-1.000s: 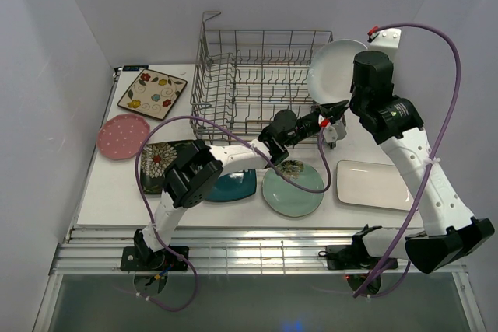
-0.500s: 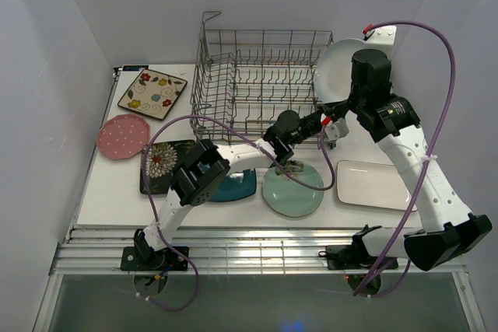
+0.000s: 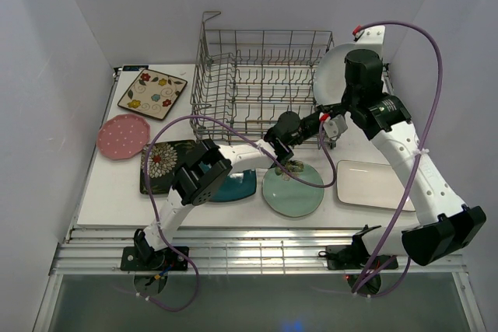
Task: Load the plates into the dish rack
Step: Insert the plate into the dish rack.
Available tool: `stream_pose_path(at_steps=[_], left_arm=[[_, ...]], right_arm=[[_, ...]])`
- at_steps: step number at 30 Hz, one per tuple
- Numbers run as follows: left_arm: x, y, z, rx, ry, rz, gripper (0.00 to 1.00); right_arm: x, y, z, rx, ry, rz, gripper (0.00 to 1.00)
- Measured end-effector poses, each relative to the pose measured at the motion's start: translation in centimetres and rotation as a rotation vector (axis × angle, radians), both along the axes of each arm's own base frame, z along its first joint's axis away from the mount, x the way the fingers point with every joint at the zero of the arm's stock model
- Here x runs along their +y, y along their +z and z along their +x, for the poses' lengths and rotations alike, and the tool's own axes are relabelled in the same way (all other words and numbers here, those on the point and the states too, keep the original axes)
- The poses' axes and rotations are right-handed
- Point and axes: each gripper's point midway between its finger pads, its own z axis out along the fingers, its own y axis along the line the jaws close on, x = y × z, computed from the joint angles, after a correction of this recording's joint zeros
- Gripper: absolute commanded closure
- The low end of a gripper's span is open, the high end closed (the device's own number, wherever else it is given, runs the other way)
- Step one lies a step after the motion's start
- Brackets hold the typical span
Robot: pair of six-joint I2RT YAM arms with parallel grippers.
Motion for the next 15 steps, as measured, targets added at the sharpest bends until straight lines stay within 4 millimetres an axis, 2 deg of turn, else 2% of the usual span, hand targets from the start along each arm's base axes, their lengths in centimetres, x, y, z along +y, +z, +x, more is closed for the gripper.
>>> stream_pose_path(at_steps=[15], left_arm=[[0.7,-1.8,0.3,0.092,0.018,-0.023,1.0]], right_arm=[[1.5,-1.5,1.0,0.052,0.022,-0.073,0.92]])
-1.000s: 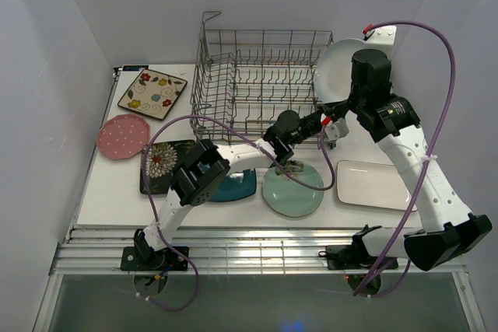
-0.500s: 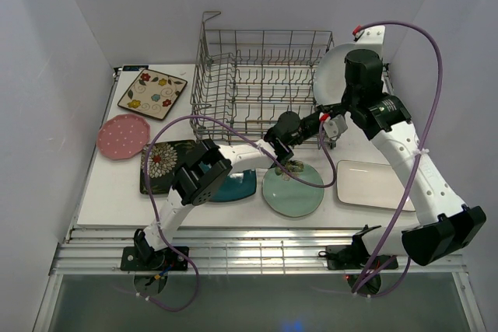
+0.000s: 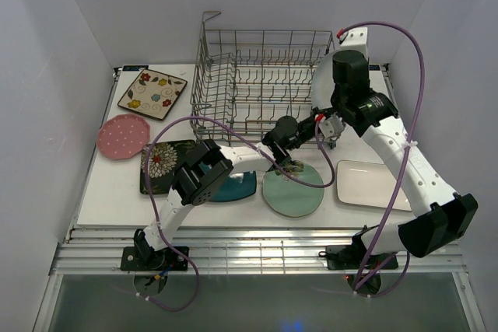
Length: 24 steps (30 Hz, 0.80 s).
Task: Load the plates into the dish rack
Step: Insert the plate into the dish rack.
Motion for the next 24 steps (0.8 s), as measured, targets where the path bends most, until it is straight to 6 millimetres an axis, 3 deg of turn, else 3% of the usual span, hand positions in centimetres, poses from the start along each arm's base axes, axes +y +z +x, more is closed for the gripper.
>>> stream_pose_path(at_steps=[6,17,24], left_arm=[[0.7,-1.5,0.2,0.017,0.021,0.006,1.0],[1.6,-2.1,0.1,0.003,0.04,-0.006,1.0],[2.0,-2.5,0.1,-0.004,0.048,-0.002,0.91]], right_arm=[[0.9,-1.3,0.3,0.033,0.021,-0.018,0.92],[2.2,-1.8,0.3,0.035,0.045,-0.02,0.92],[2.8,-2.1,0.1,0.026,0.046,-0.025,0.92]])
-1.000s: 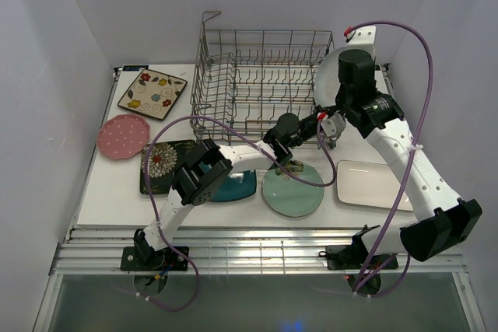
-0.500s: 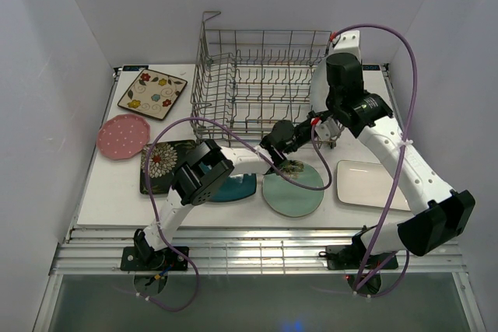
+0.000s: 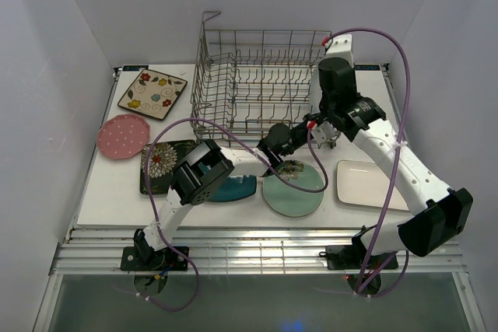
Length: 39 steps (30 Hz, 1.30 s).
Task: Load the plates into the dish rack
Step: Insert the plate into the dish rack.
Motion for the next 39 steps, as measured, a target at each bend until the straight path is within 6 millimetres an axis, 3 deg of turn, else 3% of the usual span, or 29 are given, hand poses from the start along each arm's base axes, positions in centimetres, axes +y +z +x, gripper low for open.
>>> stream_pose_path(at_steps=[7,10,16,21,24,28,39], left_arm=[[0.3,-0.9,-0.3,0.004,-0.003,0.017,0.78],[0.3,-2.8,-0.7,0.014,-0.01,0.066,0.63],[0.6,-5.0,-1.1,0.009,-0.023,0.136,0.36],[1.1,-7.4,-2.3,0.014,-0.047,0.212,0.02],[1.7,-8.5,-2.7,0.019,-0.049,0.253,0.02],[2.7,-7.8,-3.5,0.007,-0.053,0.27,0.02],[4.0,-2.5,-4.7,-0.035,-0.038,0.225,0.02]], right_arm=[[0.6,-1.1,-0.1,0.014,0.013,-0.009,0.92],[0.7,-3.0,0.0,0.065,0.023,-0.043,0.92],[1.9,-2.9,-0.1,0.061,0.061,-0.045,0.92],[2.1,-2.8,-0.1,0.056,0.067,-0.045,0.92],[2.1,-2.7,-0.1,0.052,0.062,-0.048,0.92],[1.9,-2.6,-0.3,0.047,0.054,-0.048,0.92],[1.8,-2.8,-0.5,0.037,0.047,-0.043,0.92]])
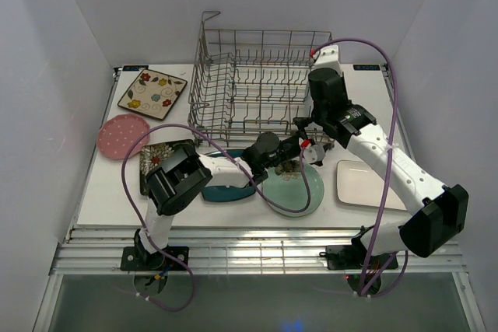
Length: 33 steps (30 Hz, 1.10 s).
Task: Load the plates into the dish rack
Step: Insert the plate into the dish rack.
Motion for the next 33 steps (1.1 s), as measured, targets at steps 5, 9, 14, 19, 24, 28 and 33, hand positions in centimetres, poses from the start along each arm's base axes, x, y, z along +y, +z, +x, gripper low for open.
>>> stream_pose_path(at_steps=[5,9,14,19,24,28,33], left_arm=[[0.6,1.5,0.2,-0.007,0.027,-0.018,0.02],[1.7,1.7,0.1,-0.003,0.051,-0.004,0.02],[3.1,3.4,0.5,0.011,0.112,0.002,0.02],[4.8,7.3,0.9,0.03,0.18,-0.012,0.02],[7.2,12.4,1.2,0.071,0.262,-0.074,0.02],[9.8,15.2,1.0,0.094,0.323,-0.117,0.02],[13.7,17.7,1.2,0.114,0.406,-0.174,0.02]], right_arm=[[-0.1,-0.1,-0.1,-0.003,-0.007,0.004,0.92],[-0.2,-0.3,-0.3,-0.008,-0.009,0.011,0.92],[-0.4,-0.5,-0.5,-0.015,-0.011,0.02,0.92],[-0.6,-0.8,-0.9,-0.023,-0.018,0.039,0.91],[-0.9,-1.3,-1.6,-0.032,-0.023,0.07,0.86],[-0.8,-1.4,-1.8,-0.038,-0.019,0.103,0.73],[0.9,-0.8,-2.1,-0.055,0.049,0.18,0.58]])
